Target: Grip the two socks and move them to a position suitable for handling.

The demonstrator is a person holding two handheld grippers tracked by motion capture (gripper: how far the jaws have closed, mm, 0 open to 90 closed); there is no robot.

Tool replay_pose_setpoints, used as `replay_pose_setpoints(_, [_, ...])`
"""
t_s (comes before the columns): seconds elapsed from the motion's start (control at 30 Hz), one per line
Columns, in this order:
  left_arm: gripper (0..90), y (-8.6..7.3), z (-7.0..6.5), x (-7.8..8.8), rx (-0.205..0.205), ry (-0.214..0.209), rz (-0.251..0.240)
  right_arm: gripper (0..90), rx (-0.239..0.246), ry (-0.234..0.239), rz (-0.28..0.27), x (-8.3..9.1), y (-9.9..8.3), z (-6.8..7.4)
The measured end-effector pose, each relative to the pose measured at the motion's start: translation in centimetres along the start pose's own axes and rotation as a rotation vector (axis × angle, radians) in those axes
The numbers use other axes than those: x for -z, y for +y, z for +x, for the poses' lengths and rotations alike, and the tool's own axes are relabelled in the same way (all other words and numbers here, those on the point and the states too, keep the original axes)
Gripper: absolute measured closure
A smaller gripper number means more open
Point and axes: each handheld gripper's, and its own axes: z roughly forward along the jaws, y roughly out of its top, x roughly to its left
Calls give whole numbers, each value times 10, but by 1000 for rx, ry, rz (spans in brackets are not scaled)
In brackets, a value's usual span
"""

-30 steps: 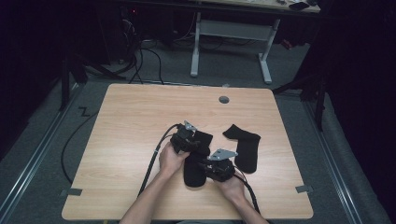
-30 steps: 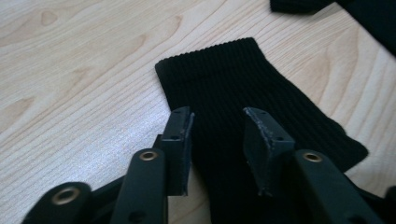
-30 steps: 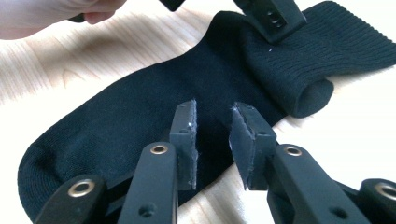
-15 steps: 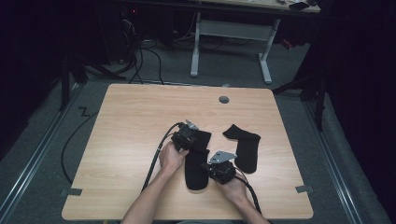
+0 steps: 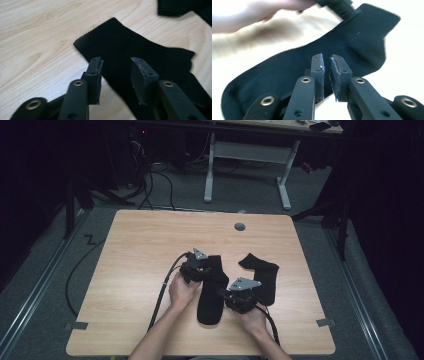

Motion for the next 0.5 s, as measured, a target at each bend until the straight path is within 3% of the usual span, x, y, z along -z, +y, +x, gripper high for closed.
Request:
replay_pose_setpoints(0.2, [517,-15,-11,12,-39,5,-10,858,-42,-58,16,-11,18,-13])
replay_pose_setpoints(0.43, [462,-30,-23,11,-91,23,15,869,-62,-108,48,-31,27,-23])
replay_pose_setpoints(0.5, [455,-33,-23,10,-88,25,13,869,-71,-119,67,-36,27,-27])
